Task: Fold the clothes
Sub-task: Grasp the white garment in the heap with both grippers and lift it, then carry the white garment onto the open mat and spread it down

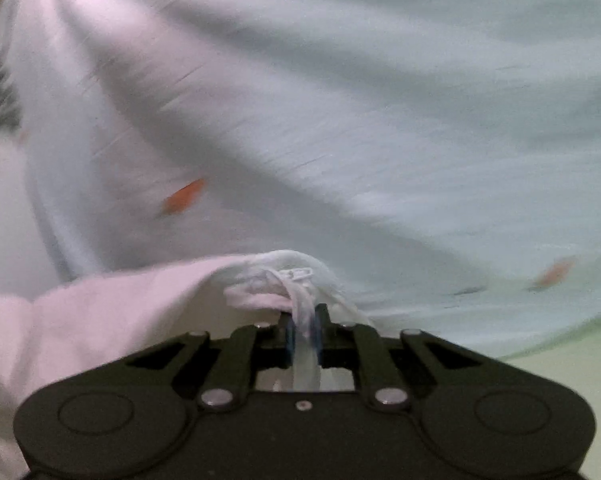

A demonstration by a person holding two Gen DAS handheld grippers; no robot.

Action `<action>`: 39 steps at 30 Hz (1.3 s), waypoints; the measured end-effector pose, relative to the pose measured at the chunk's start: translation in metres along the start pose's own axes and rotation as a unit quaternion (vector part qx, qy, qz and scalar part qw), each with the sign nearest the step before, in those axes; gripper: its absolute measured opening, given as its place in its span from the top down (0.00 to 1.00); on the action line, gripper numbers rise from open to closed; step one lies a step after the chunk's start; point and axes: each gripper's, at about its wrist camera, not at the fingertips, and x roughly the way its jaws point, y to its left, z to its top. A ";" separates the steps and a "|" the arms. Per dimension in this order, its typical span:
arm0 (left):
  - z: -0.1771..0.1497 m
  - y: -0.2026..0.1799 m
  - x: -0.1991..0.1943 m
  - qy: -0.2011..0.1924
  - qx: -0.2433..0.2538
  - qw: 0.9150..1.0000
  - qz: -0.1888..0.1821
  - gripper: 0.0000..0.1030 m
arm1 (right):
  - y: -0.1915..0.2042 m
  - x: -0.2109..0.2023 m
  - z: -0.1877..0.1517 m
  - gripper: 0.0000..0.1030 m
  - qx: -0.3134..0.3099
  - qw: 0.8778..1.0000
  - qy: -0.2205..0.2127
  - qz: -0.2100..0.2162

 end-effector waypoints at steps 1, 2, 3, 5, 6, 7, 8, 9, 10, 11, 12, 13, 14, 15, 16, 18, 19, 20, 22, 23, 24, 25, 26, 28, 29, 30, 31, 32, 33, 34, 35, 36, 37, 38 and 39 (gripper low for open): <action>-0.007 -0.019 -0.009 0.003 0.008 1.000 -0.021 0.97 | -0.023 -0.013 0.004 0.90 0.007 1.000 -0.010 -0.021; -0.015 -0.039 -0.018 0.008 0.017 0.999 -0.040 0.97 | -0.048 -0.028 0.008 0.90 0.013 0.999 -0.021 -0.044; -0.024 -0.059 -0.027 0.012 0.026 0.998 -0.060 0.97 | -0.072 -0.041 0.012 0.90 0.017 0.997 -0.031 -0.066; -0.050 -0.101 -0.044 0.025 0.046 0.994 -0.093 0.97 | -0.121 -0.064 0.019 0.90 0.023 0.993 -0.049 -0.107; -0.063 -0.120 -0.052 0.037 0.052 0.992 -0.106 0.96 | -0.147 -0.074 0.023 0.90 0.025 0.990 -0.054 -0.126; -0.078 -0.141 -0.059 0.055 0.056 0.990 -0.120 0.96 | -0.173 -0.087 0.026 0.90 0.024 0.988 -0.058 -0.142; -0.095 -0.161 -0.066 0.078 0.061 0.986 -0.133 0.96 | -0.198 -0.102 0.027 0.90 0.022 0.985 -0.059 -0.157; -0.113 -0.180 -0.072 0.103 0.069 0.982 -0.145 0.95 | -0.223 -0.115 0.028 0.90 0.019 0.983 -0.059 -0.173; -0.132 -0.197 -0.078 0.127 0.078 0.977 -0.154 0.95 | -0.246 -0.125 0.025 0.90 0.011 0.981 -0.051 -0.187; -0.152 -0.212 -0.083 0.151 0.088 0.972 -0.159 0.94 | -0.269 -0.133 0.018 0.90 0.002 0.979 -0.035 -0.200; -0.171 -0.225 -0.087 0.178 0.097 0.966 -0.160 0.90 | -0.291 -0.139 0.009 0.89 -0.008 0.978 -0.010 -0.209; -0.191 -0.238 -0.091 0.204 0.105 0.960 -0.162 0.90 | -0.313 -0.142 -0.004 0.89 -0.014 0.976 0.025 -0.215; -0.208 -0.248 -0.095 0.229 0.114 0.954 -0.157 0.90 | -0.336 -0.143 -0.019 0.87 -0.016 0.973 0.070 -0.218; -0.225 -0.257 -0.099 0.252 0.122 0.949 -0.147 0.88 | -0.358 -0.145 -0.036 0.86 -0.012 0.969 0.114 -0.217; -0.238 -0.263 -0.103 0.267 0.130 0.945 -0.135 0.81 | -0.378 -0.149 -0.054 0.85 0.001 0.966 0.150 -0.209; -0.257 -0.270 -0.114 0.280 0.141 0.943 -0.112 0.68 | -0.406 -0.163 -0.083 0.75 0.034 0.962 0.196 -0.188; -0.260 -0.270 -0.118 0.278 0.134 0.945 -0.105 0.62 | -0.420 -0.170 -0.098 0.70 0.051 0.958 0.219 -0.177; -0.259 -0.267 -0.122 0.277 0.120 0.948 -0.099 0.58 | -0.432 -0.177 -0.108 0.59 0.065 0.956 0.233 -0.165; -0.257 -0.263 -0.127 0.270 0.095 0.954 -0.085 0.42 | -0.446 -0.190 -0.106 0.53 0.078 0.960 0.228 -0.146; -0.253 -0.261 -0.127 0.261 0.084 0.958 -0.077 0.40 | -0.450 -0.193 -0.101 0.52 0.078 0.961 0.224 -0.141; -0.249 -0.260 -0.127 0.253 0.073 0.962 -0.068 0.39 | -0.449 -0.193 -0.094 0.51 0.077 0.963 0.217 -0.137; -0.245 -0.258 -0.127 0.244 0.063 0.966 -0.060 0.39 | -0.449 -0.193 -0.087 0.51 0.076 0.966 0.210 -0.133; -0.241 -0.257 -0.127 0.235 0.052 0.969 -0.051 0.38 | -0.448 -0.194 -0.080 0.51 0.074 0.968 0.204 -0.129; -0.231 -0.254 -0.130 0.216 0.039 0.975 -0.032 0.31 | -0.448 -0.192 -0.066 0.51 0.074 0.972 0.188 -0.121; -0.226 -0.253 -0.134 0.205 0.033 0.978 -0.021 0.28 | -0.448 -0.193 -0.059 0.51 0.076 0.974 0.179 -0.118; -0.220 -0.250 -0.135 0.194 0.028 0.981 -0.010 0.20 | -0.447 -0.195 -0.052 0.51 0.078 0.975 0.171 -0.116; -0.215 -0.245 -0.133 0.183 0.023 0.983 0.001 0.18 | -0.447 -0.197 -0.045 0.50 0.080 0.978 0.157 -0.116; -0.210 -0.240 -0.131 0.175 0.017 0.984 0.014 0.18 | -0.446 -0.200 -0.038 0.45 0.082 0.980 0.136 -0.117; -0.206 -0.235 -0.128 0.169 0.011 0.985 0.025 0.17 | -0.445 -0.200 -0.032 0.38 0.082 0.982 0.120 -0.118; -0.202 -0.229 -0.125 0.165 0.006 0.986 0.037 0.15 | -0.445 -0.198 -0.025 0.33 0.083 0.984 0.109 -0.117; -0.199 -0.221 -0.120 0.162 -0.001 0.986 0.047 0.14 | -0.448 -0.193 -0.021 0.22 0.085 0.984 0.104 -0.117; -0.197 -0.214 -0.114 0.162 -0.009 0.985 0.056 0.12 | -0.452 -0.183 -0.020 0.19 0.090 0.983 0.104 -0.120; -0.195 -0.207 -0.106 0.165 -0.016 0.984 0.065 0.12 | -0.456 -0.171 -0.021 0.19 0.099 0.981 0.113 -0.125; -0.193 -0.199 -0.098 0.169 -0.022 0.983 0.073 0.12 | -0.461 -0.156 -0.024 0.19 0.112 0.977 0.131 -0.128; -0.192 -0.191 -0.090 0.171 -0.031 0.981 0.083 0.12 | -0.466 -0.142 -0.028 0.19 0.124 0.972 0.148 -0.131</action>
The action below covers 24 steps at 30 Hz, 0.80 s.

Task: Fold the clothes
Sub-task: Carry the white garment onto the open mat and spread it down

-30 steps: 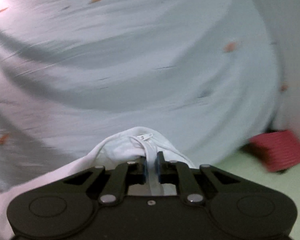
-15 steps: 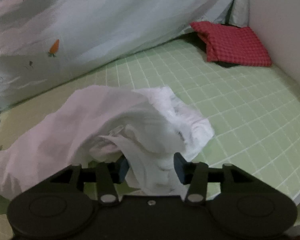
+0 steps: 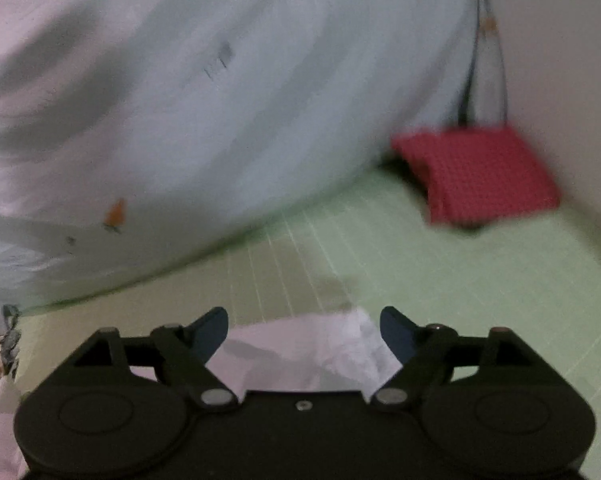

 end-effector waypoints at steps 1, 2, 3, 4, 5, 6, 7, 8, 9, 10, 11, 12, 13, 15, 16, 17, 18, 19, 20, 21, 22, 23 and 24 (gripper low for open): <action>0.005 0.008 0.008 0.002 -0.015 1.000 0.012 0.12 | -0.001 0.016 0.001 0.19 0.008 1.000 0.015 -0.002; 0.009 0.016 0.015 0.004 -0.032 0.999 0.025 0.11 | -0.001 0.031 0.001 0.18 0.012 1.000 0.027 -0.001; 0.013 0.024 0.023 0.008 -0.051 0.998 0.033 0.10 | -0.002 0.046 0.001 0.18 0.019 0.999 0.039 -0.003; 0.017 0.033 0.032 0.011 -0.072 0.997 0.039 0.08 | -0.004 0.062 0.002 0.18 0.029 0.998 0.054 -0.007; 0.019 0.041 0.041 0.017 -0.090 0.995 0.041 0.07 | -0.007 0.078 0.002 0.18 0.039 0.997 0.068 -0.011; 0.021 0.047 0.050 0.027 -0.106 0.993 0.040 0.07 | -0.010 0.093 0.002 0.18 0.050 0.995 0.082 -0.016; 0.022 0.051 0.059 0.043 -0.119 0.991 0.039 0.07 | -0.015 0.105 0.003 0.18 0.065 0.993 0.095 -0.024; 0.024 0.054 0.068 0.059 -0.129 0.989 0.036 0.07 | -0.020 0.117 0.004 0.18 0.081 0.990 0.110 -0.034; 0.025 0.056 0.077 0.076 -0.135 0.987 0.031 0.08 | -0.023 0.128 0.004 0.18 0.093 0.987 0.125 -0.041; 0.026 0.055 0.083 0.092 -0.132 0.987 0.027 0.10 | -0.025 0.135 0.004 0.18 0.098 0.984 0.139 -0.044; 0.025 0.053 0.089 0.104 -0.126 0.986 0.029 0.14 | -0.026 0.143 0.004 0.18 0.103 0.982 0.153 -0.047; 0.025 0.051 0.095 0.117 -0.120 0.985 0.031 0.27 | -0.026 0.148 0.004 0.17 0.103 0.980 0.164 -0.048; 0.024 0.048 0.099 0.126 -0.109 0.985 0.039 0.41 | -0.025 0.151 0.003 0.17 0.095 0.980 0.168 -0.043; 0.024 0.043 0.103 0.127 -0.094 0.986 0.046 0.68 | -0.019 0.152 0.004 0.33 0.066 0.983 0.170 -0.024; 0.023 0.043 0.103 0.126 -0.098 0.986 0.041 0.70 | -0.015 0.153 0.005 0.44 0.052 0.984 0.168 -0.016; 0.024 0.040 0.104 0.123 -0.099 0.987 0.039 0.71 | -0.012 0.155 0.006 0.67 0.038 0.985 0.168 -0.011; 0.026 0.035 0.107 0.120 -0.094 0.988 0.040 0.75 | -0.010 0.157 0.009 0.80 0.028 0.986 0.164 -0.009; 0.030 0.030 0.111 0.116 -0.084 0.989 0.039 0.80 | -0.007 0.161 0.013 0.81 0.020 0.987 0.157 -0.011; 0.035 0.023 0.116 0.112 -0.076 0.990 0.036 0.81 | -0.005 0.164 0.019 0.83 0.011 0.989 0.149 -0.013; 0.043 0.014 0.122 0.104 -0.066 0.992 0.030 0.83 | -0.001 0.168 0.027 0.85 0.001 0.990 0.139 -0.017; 0.054 0.003 0.128 0.093 -0.057 0.994 0.020 0.86 | 0.004 0.172 0.037 0.85 -0.010 0.992 0.123 -0.026; 0.065 -0.010 0.133 0.080 -0.052 0.995 0.007 0.86 | 0.008 0.176 0.049 0.86 -0.016 0.994 0.107 -0.031; 0.077 -0.022 0.138 0.067 -0.047 0.997 -0.006 0.86 | 0.011 0.179 0.062 0.86 -0.013 0.995 0.090 -0.030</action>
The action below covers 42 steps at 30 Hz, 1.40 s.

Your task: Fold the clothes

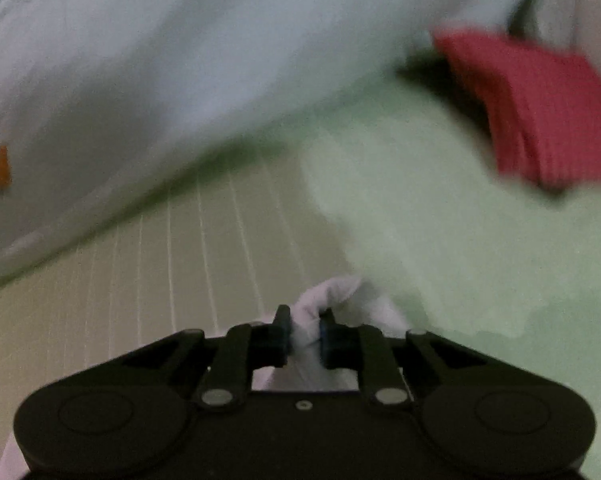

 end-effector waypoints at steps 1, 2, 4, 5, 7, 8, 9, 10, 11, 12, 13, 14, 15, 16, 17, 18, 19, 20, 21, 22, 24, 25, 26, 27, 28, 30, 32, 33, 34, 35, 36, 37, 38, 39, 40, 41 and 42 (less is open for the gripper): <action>0.011 -0.013 0.002 -0.012 0.002 1.000 -0.012 0.86 | 0.002 0.000 0.015 0.86 0.004 1.000 -0.017 0.002; 0.022 -0.027 0.002 -0.023 0.001 0.999 -0.024 0.86 | 0.003 -0.002 0.031 0.87 0.010 0.999 -0.036 0.005; 0.044 -0.051 -0.004 -0.050 0.001 0.997 -0.056 0.87 | 0.008 -0.013 0.059 0.87 0.001 0.996 -0.084 -0.002; 0.055 -0.063 -0.011 -0.067 0.005 0.995 -0.071 0.87 | 0.010 -0.022 0.073 0.87 -0.006 0.994 -0.113 -0.007; 0.073 -0.080 -0.032 -0.105 0.011 0.989 -0.102 0.87 | 0.006 -0.052 0.096 0.87 0.002 0.985 -0.173 -0.007; 0.081 -0.085 -0.044 -0.122 0.013 0.985 -0.118 0.87 | 0.002 -0.069 0.105 0.87 0.008 0.979 -0.203 -0.008; 0.085 -0.088 -0.057 -0.138 0.012 0.982 -0.129 0.87 | -0.003 -0.088 0.111 0.87 0.011 0.973 -0.231 -0.011; 0.086 -0.088 -0.071 -0.152 0.010 0.979 -0.138 0.87 | -0.010 -0.107 0.115 0.87 0.015 0.966 -0.258 -0.014; 0.082 -0.084 -0.081 -0.158 0.007 0.977 -0.145 0.87 | -0.019 -0.126 0.115 0.87 0.019 0.959 -0.282 -0.016; 0.073 -0.077 -0.088 -0.155 0.003 0.976 -0.151 0.87 | -0.029 -0.141 0.110 0.87 0.024 0.954 -0.298 -0.021; 0.064 -0.070 -0.095 -0.152 -0.001 0.976 -0.157 0.87 | -0.038 -0.152 0.103 0.87 0.028 0.951 -0.306 -0.026; 0.055 -0.063 -0.102 -0.149 -0.006 0.975 -0.162 0.87 | -0.048 -0.161 0.094 0.87 0.033 0.950 -0.310 -0.032; 0.046 -0.055 -0.109 -0.146 -0.010 0.975 -0.168 0.87 | -0.058 -0.166 0.081 0.87 0.038 0.951 -0.305 -0.041; 0.032 -0.048 -0.112 -0.135 -0.011 0.977 -0.167 0.87 | -0.068 -0.167 0.064 0.87 0.043 0.953 -0.294 -0.052; 0.013 -0.041 -0.111 -0.113 -0.006 0.981 -0.158 0.87 | -0.078 -0.165 0.046 0.87 0.049 0.957 -0.278 -0.063; -0.007 -0.034 -0.107 -0.090 0.000 0.985 -0.144 0.87 | -0.089 -0.160 0.026 0.86 0.058 0.962 -0.255 -0.077; -0.026 -0.026 -0.101 -0.063 0.004 0.990 -0.128 0.87 | -0.100 -0.153 0.006 0.86 0.070 0.967 -0.227 -0.090; -0.043 -0.019 -0.093 -0.033 0.005 0.993 -0.113 0.87 | -0.113 -0.143 -0.015 0.86 0.089 0.972 -0.191 -0.101; -0.061 -0.011 -0.085 -0.003 0.007 0.995 -0.097 0.86 | -0.126 -0.133 -0.036 0.86 0.111 0.976 -0.152 -0.105; -0.079 -0.004 -0.077 0.026 0.008 0.996 -0.082 0.84 | -0.138 -0.125 -0.056 0.86 0.131 0.979 -0.120 -0.104; -0.098 0.010 -0.069 0.061 0.007 0.996 -0.061 0.83 | -0.154 -0.118 -0.087 0.82 0.163 0.978 -0.081 -0.099; -0.102 0.014 -0.069 0.064 0.004 0.997 -0.052 0.83 | -0.159 -0.117 -0.098 0.80 0.179 0.977 -0.068 -0.093; -0.102 0.016 -0.071 0.058 0.002 0.997 -0.048 0.81 | -0.162 -0.117 -0.106 0.75 0.194 0.975 -0.059 -0.088; -0.099 0.017 -0.074 0.049 0.004 0.998 -0.046 0.77 | -0.162 -0.117 -0.109 0.73 0.204 0.974 -0.057 -0.086; -0.097 0.017 -0.076 0.038 0.009 0.998 -0.046 0.70 | -0.162 -0.118 -0.111 0.71 0.211 0.972 -0.056 -0.084; -0.092 0.014 -0.082 0.013 0.023 0.998 -0.050 0.56 | -0.161 -0.118 -0.111 0.60 0.209 0.973 -0.059 -0.081; -0.089 0.010 -0.084 0.001 0.037 0.998 -0.045 0.50 | -0.161 -0.116 -0.107 0.56 0.208 0.973 -0.061 -0.080; -0.088 0.010 -0.083 0.001 0.043 0.998 -0.041 0.48 | -0.160 -0.116 -0.106 0.56 0.209 0.973 -0.061 -0.079; -0.088 0.008 -0.081 0.004 0.049 0.998 -0.037 0.46 | -0.156 -0.115 -0.104 0.55 0.213 0.972 -0.062 -0.078; -0.089 0.006 -0.078 0.008 0.055 0.998 -0.034 0.45 | -0.154 -0.114 -0.103 0.52 0.216 0.971 -0.062 -0.077; -0.088 0.003 -0.074 0.012 0.059 0.998 -0.032 0.43 | -0.153 -0.114 -0.104 0.47 0.220 0.970 -0.061 -0.079; -0.087 0.003 -0.070 0.016 0.062 0.997 -0.031 0.39 | -0.153 -0.113 -0.104 0.44 0.224 0.969 -0.060 -0.082; -0.088 0.002 -0.066 0.019 0.063 0.997 -0.029 0.37 | -0.154 -0.113 -0.105 0.41 0.228 0.968 -0.058 -0.085; -0.088 0.001 -0.063 0.023 0.064 0.997 -0.028 0.35 | -0.154 -0.113 -0.106 0.40 0.234 0.967 -0.058 -0.085; -0.089 0.002 -0.061 0.028 0.063 0.997 -0.028 0.35 | -0.156 -0.115 -0.109 0.40 0.244 0.965 -0.061 -0.078; -0.090 0.003 -0.059 0.032 0.063 0.997 -0.030 0.35 | -0.158 -0.117 -0.111 0.39 0.256 0.962 -0.065 -0.070; -0.091 0.003 -0.058 0.035 0.064 0.997 -0.032 0.34 | -0.160 -0.119 -0.113 0.37 0.268 0.959 -0.069 -0.063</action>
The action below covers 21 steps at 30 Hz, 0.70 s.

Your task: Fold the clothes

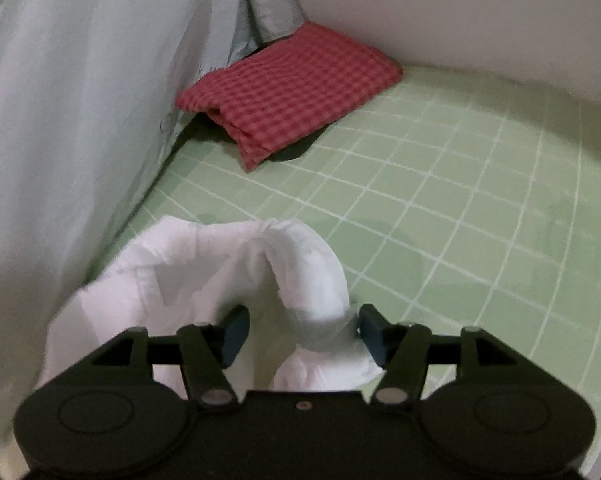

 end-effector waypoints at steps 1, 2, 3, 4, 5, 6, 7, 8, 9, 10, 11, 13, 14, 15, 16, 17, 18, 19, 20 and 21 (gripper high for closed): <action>0.000 0.000 0.002 0.002 0.003 1.000 0.000 0.34 | -0.002 -0.003 -0.001 0.35 0.011 1.000 -0.003 0.005; 0.000 -0.001 0.004 0.002 0.006 1.000 0.001 0.34 | -0.004 -0.006 -0.001 0.31 0.018 1.000 -0.010 0.009; 0.000 -0.001 0.005 0.003 0.009 1.000 0.003 0.34 | -0.006 -0.010 -0.002 0.28 0.023 1.000 -0.017 0.012; 0.000 -0.001 0.007 0.002 0.011 1.000 0.004 0.33 | -0.006 -0.014 -0.003 0.27 0.027 0.999 -0.024 0.015; 0.001 0.000 0.008 0.002 0.012 1.000 0.004 0.33 | -0.006 -0.016 -0.003 0.23 0.032 0.999 -0.026 0.022; 0.002 0.000 0.010 0.003 0.011 1.000 0.004 0.31 | -0.006 -0.017 -0.002 0.19 0.040 0.998 -0.024 0.033; 0.004 0.001 0.011 0.003 0.008 1.000 0.005 0.30 | -0.006 -0.017 -0.002 0.17 0.050 0.997 -0.020 0.047; 0.005 0.002 0.011 0.002 0.003 1.000 0.008 0.29 | -0.005 -0.017 -0.002 0.15 0.059 0.997 -0.015 0.058; 0.006 0.005 0.012 0.000 -0.003 1.000 0.012 0.29 | -0.003 -0.016 -0.002 0.13 0.066 0.995 -0.009 0.068; 0.008 0.008 0.013 -0.001 -0.009 1.000 0.016 0.29 | 0.000 -0.015 -0.002 0.11 0.070 0.995 -0.002 0.077; 0.009 0.012 0.014 -0.002 -0.013 1.000 0.020 0.29 | 0.004 -0.013 -0.003 0.08 0.070 0.994 0.006 0.083; 0.012 0.021 0.017 -0.003 -0.022 0.999 0.027 0.29 | 0.013 -0.005 -0.006 0.08 0.060 0.994 0.022 0.084; 0.013 0.027 0.017 -0.003 -0.030 0.999 0.030 0.29 | 0.017 -0.002 -0.007 0.08 0.054 0.995 0.030 0.081; 0.014 0.032 0.017 -0.003 -0.037 0.999 0.031 0.29 | 0.021 0.002 -0.008 0.08 0.050 0.995 0.035 0.074; 0.015 0.036 0.017 -0.003 -0.043 0.999 0.029 0.29 | 0.024 0.004 -0.008 0.08 0.048 0.996 0.037 0.066; 0.015 0.039 0.017 -0.003 -0.043 0.999 0.024 0.29 | 0.027 0.005 -0.009 0.08 0.045 0.996 0.039 0.059; 0.015 0.039 0.017 -0.004 -0.041 0.999 0.018 0.29 | 0.030 0.007 -0.009 0.08 0.040 0.997 0.041 0.054; 0.015 0.039 0.017 -0.003 -0.038 0.999 0.011 0.29 | 0.032 0.009 -0.009 0.08 0.034 0.997 0.042 0.050; 0.014 0.037 0.018 0.000 -0.034 0.999 0.004 0.29 | 0.034 0.010 -0.009 0.08 0.028 0.998 0.043 0.045; 0.013 0.036 0.021 0.004 -0.032 0.999 -0.001 0.29 | 0.035 0.012 -0.010 0.09 0.024 0.998 0.045 0.039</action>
